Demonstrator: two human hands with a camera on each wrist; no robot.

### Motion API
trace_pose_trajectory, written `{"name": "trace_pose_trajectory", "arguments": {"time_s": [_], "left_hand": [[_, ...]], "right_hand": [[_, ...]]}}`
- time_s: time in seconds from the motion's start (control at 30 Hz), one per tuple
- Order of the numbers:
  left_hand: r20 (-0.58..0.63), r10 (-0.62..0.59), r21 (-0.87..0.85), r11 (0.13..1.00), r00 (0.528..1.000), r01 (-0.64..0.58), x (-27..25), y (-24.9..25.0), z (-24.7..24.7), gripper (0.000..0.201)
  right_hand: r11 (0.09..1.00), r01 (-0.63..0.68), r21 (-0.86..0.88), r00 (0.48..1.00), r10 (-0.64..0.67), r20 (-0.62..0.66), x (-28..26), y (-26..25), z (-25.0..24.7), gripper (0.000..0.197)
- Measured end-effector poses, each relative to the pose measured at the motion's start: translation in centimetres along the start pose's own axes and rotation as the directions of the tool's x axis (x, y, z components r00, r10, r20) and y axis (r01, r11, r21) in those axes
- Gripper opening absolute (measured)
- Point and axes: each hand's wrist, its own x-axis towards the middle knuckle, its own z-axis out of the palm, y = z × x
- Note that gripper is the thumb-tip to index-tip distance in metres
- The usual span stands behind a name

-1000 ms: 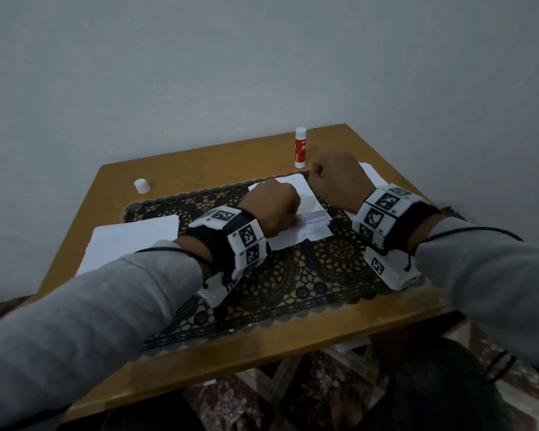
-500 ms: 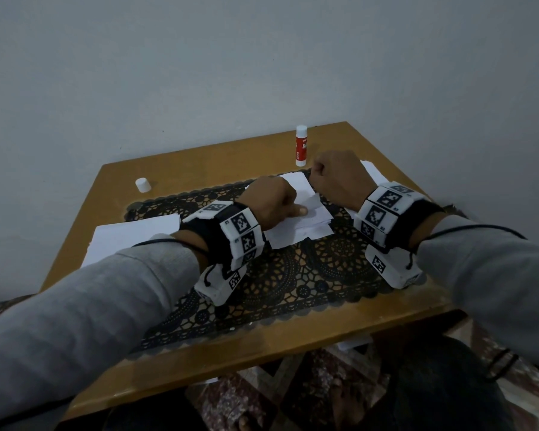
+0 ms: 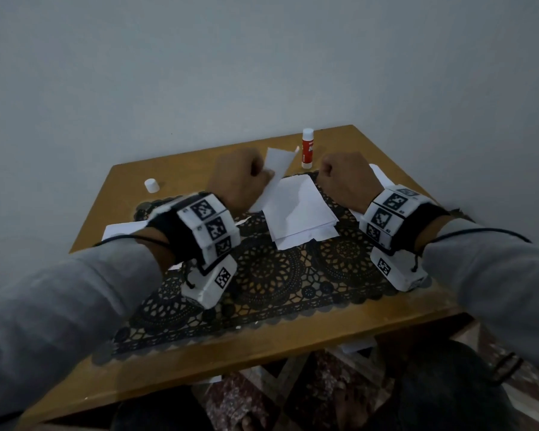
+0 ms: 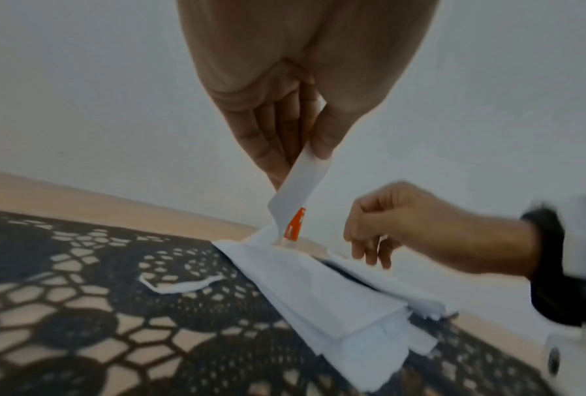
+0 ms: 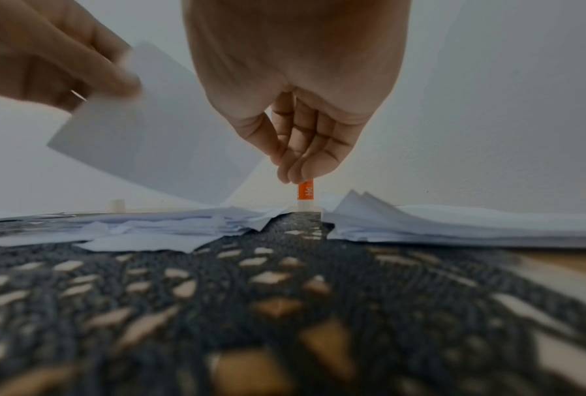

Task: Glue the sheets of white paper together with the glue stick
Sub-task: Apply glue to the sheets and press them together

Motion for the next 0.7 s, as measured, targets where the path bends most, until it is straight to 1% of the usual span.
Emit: {"name": "trace_pose_trajectory", "arguments": {"time_s": [0.03, 0.07, 0.1, 0.13, 0.17, 0.2, 0.23, 0.27, 0.3, 0.33, 0.37, 0.43, 0.47, 0.5, 0.63, 0.7], "left_hand": [[-0.040, -0.023, -0.044, 0.999, 0.999, 0.021, -0.3, -0.5, -1.1, 0.036], [-0.066, -0.053, -0.128, 0.991, 0.996, 0.044, -0.6, -1.2, -2.0, 0.033], [-0.074, -0.098, -0.259, 0.963, 0.992, 0.076, -1.2, -1.8, -3.1, 0.029], [-0.056, -0.162, -0.422, 0.898, 0.985, 0.123, -2.0, -2.4, -4.0, 0.023], [-0.008, -0.225, -0.574, 0.799, 0.974, 0.179, -3.0, -2.8, -4.9, 0.015], [0.053, -0.273, -0.670, 0.703, 0.961, 0.237, -4.0, -3.3, -5.6, 0.011], [0.126, -0.303, -0.710, 0.637, 0.944, 0.300, -5.2, -3.8, -6.2, 0.018], [0.197, -0.312, -0.707, 0.612, 0.930, 0.355, -6.3, -4.3, -6.5, 0.028], [0.252, -0.316, -0.676, 0.619, 0.915, 0.400, -7.4, -4.9, -6.8, 0.037], [0.300, -0.322, -0.621, 0.649, 0.898, 0.440, -8.4, -5.7, -6.9, 0.042], [0.340, -0.329, -0.533, 0.705, 0.881, 0.468, -9.3, -6.5, -6.9, 0.043], [0.405, -0.334, -0.290, 0.836, 0.851, 0.466, -10.6, -7.8, -6.7, 0.040], [0.428, -0.341, -0.190, 0.872, 0.837, 0.452, -11.0, -8.2, -6.4, 0.037], [0.436, -0.347, -0.125, 0.890, 0.830, 0.438, -11.3, -8.5, -6.2, 0.037], [0.441, -0.313, -0.010, 0.936, 0.841, 0.353, -11.9, -8.7, -5.1, 0.039], [0.419, -0.306, 0.019, 0.944, 0.855, 0.328, -12.0, -8.5, -4.6, 0.036]], "right_hand": [[1.000, -0.006, 0.000, 1.000, 0.006, 0.005, 0.0, 0.0, 0.0, 0.014], [1.000, -0.009, 0.000, 1.000, 0.009, 0.011, 0.1, 0.1, 0.1, 0.017], [1.000, -0.006, -0.004, 1.000, 0.006, 0.018, 0.1, 0.1, 0.1, 0.020], [1.000, -0.001, -0.009, 1.000, 0.001, 0.024, 0.1, 0.2, 0.2, 0.024], [1.000, 0.003, -0.011, 1.000, -0.003, 0.030, 0.1, 0.2, 0.2, 0.026], [1.000, 0.011, -0.009, 0.999, -0.011, 0.030, 0.1, 0.2, 0.2, 0.026], [1.000, 0.021, -0.004, 0.999, -0.021, 0.027, 0.1, 0.2, 0.3, 0.023], [0.999, 0.034, -0.003, 0.999, -0.034, 0.020, 0.1, 0.1, 0.3, 0.020], [0.999, 0.047, -0.008, 0.999, -0.047, 0.011, 0.0, 0.1, 0.3, 0.018], [0.998, 0.058, -0.015, 0.998, -0.058, 0.003, -0.2, -0.1, 0.3, 0.018], [0.998, 0.066, -0.021, 0.998, -0.066, -0.003, -0.2, -0.2, 0.2, 0.019], [0.997, 0.072, -0.041, 0.997, -0.072, 0.001, -0.3, -0.4, 0.1, 0.019], [0.996, 0.078, -0.050, 0.997, -0.078, 0.009, -0.3, -0.4, 0.0, 0.018], [0.995, 0.084, -0.051, 0.996, -0.084, 0.015, -0.4, -0.4, 0.0, 0.017], [0.996, 0.075, -0.052, 0.997, -0.074, 0.028, -0.5, -0.5, 0.1, 0.017], [0.996, 0.072, -0.055, 0.997, -0.070, 0.042, -0.3, -0.4, 0.0, 0.018]]}}
